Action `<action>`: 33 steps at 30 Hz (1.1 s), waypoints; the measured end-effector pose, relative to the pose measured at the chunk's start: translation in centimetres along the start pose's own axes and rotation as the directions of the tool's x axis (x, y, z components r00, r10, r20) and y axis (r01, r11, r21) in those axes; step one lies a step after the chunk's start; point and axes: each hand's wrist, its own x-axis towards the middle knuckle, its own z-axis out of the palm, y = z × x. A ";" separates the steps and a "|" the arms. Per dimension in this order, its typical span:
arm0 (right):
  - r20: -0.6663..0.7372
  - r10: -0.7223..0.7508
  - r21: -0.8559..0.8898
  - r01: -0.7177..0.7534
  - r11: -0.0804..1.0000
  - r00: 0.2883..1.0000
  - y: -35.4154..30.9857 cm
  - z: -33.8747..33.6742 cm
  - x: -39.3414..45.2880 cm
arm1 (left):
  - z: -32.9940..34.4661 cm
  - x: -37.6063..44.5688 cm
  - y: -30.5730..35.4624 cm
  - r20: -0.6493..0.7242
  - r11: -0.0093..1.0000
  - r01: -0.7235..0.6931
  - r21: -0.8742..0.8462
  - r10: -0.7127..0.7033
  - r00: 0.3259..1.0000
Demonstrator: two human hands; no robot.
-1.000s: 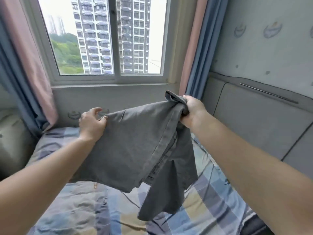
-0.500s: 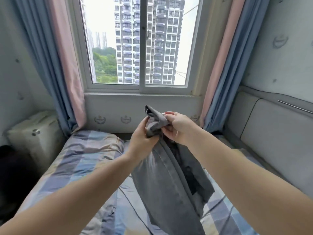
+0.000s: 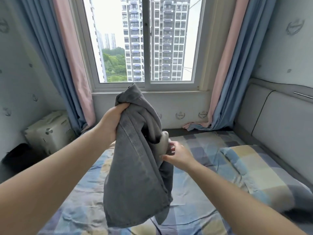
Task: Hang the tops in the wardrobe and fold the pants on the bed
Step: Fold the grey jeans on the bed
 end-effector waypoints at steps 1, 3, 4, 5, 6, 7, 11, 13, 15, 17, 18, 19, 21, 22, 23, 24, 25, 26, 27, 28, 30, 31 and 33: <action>0.075 0.045 0.000 -0.046 0.999 0.996 0.4 1.4 0.2 | -0.3 -0.2 0.5 0.006 1.000 0.001 -0.002 -0.001 1.000; 0.180 0.130 0.015 -0.135 0.991 0.975 0.7 3.5 0.3 | -0.9 -0.6 1.5 0.020 1.000 0.004 -0.008 -0.003 1.000; 0.202 0.175 0.074 -0.193 0.978 0.964 0.7 4.6 0.5 | -1.5 -0.8 2.1 0.024 1.000 -0.003 -0.009 0.003 1.000; 0.206 0.223 0.158 -0.257 0.953 0.953 1.1 5.5 0.6 | -2.0 -1.1 2.6 0.030 1.000 -0.011 -0.009 0.011 0.999; 0.205 0.269 0.249 -0.316 0.916 0.941 1.3 6.5 0.8 | -2.6 -1.4 3.2 0.036 1.000 -0.016 -0.005 0.016 0.999; 0.202 0.300 0.343 -0.354 0.870 0.932 1.4 7.5 1.1 | -3.2 -1.6 3.6 0.041 1.000 -0.019 0.000 0.019 0.999; 0.152 0.264 0.635 -0.299 0.712 0.952 -1.7 9.9 2.1 | -7.1 -2.3 6.0 -0.057 0.998 -0.063 0.031 0.064 0.996; 0.153 0.228 0.775 -0.260 0.576 0.962 -4.1 9.9 2.5 | -9.8 -2.3 6.6 -0.138 0.992 -0.106 0.073 0.116 0.984; 0.140 0.203 0.851 -0.222 0.477 0.969 -6.3 9.1 2.8 | -12.6 -1.9 6.4 -0.245 0.981 -0.133 0.143 0.165 0.955; 0.074 0.153 0.893 -0.134 0.429 0.985 -8.6 8.6 3.0 | -15.9 -1.4 5.8 -0.375 0.975 -0.112 0.192 0.179 0.910; 0.049 0.127 0.918 -0.095 0.386 0.991 -9.9 8.3 2.8 | -17.3 -0.9 5.2 -0.447 0.975 -0.078 0.207 0.166 0.879; 0.033 0.107 0.938 -0.068 0.340 0.994 -11.3 8.0 2.7 | -18.8 -0.7 4.6 -0.516 0.977 -0.036 0.212 0.143 0.844; 0.000 0.086 0.963 -0.023 0.268 0.996 -13.6 7.3 2.4 | -21.1 -0.3 3.1 -0.583 0.971 0.047 0.234 0.102 0.806; -0.019 0.085 0.972 -0.001 0.235 0.996 -14.8 6.8 2.3 | -21.9 -0.2 2.4 -0.578 0.958 0.075 0.278 0.104 0.809; -0.040 0.093 0.980 0.021 0.196 0.995 -15.7 6.2 2.3 | -22.2 -0.1 1.6 -0.560 0.933 0.098 0.347 0.122 0.820; -0.065 0.107 0.985 0.046 0.168 0.992 -17.0 5.9 2.3 | -22.7 -0.4 1.1 -0.525 0.900 0.114 0.422 0.140 0.840; -0.084 0.120 0.989 0.069 0.131 0.989 -18.0 5.4 2.5 | -22.5 -0.8 0.5 -0.480 0.843 0.123 0.524 0.173 0.860; -0.102 0.132 0.992 0.090 0.094 0.986 -18.9 4.9 2.6 | -22.0 -1.2 0.1 -0.424 0.769 0.110 0.630 0.222 0.878; -0.116 0.147 0.992 0.106 0.075 0.982 -20.0 4.8 2.7 | -21.5 -2.0 -0.3 -0.348 0.694 0.061 0.718 0.281 0.894; -0.121 0.156 0.991 0.112 0.067 0.980 -21.0 4.8 3.0 | -20.8 -2.9 -0.6 -0.230 0.630 -0.034 0.776 0.332 0.915; -0.118 0.157 0.992 0.111 0.054 0.980 -22.7 5.2 3.3 | -18.8 -4.6 -1.5 0.044 0.591 -0.225 0.775 0.305 0.951; -0.116 0.150 0.993 0.110 0.049 0.982 -23.6 5.7 3.4 | -18.0 -5.4 -1.7 0.150 0.600 -0.286 0.747 0.267 0.952; -0.119 0.142 0.992 0.113 0.049 0.983 -24.7 6.7 3.4 | -16.9 -6.3 -2.1 0.255 0.675 -0.351 0.648 0.242 0.936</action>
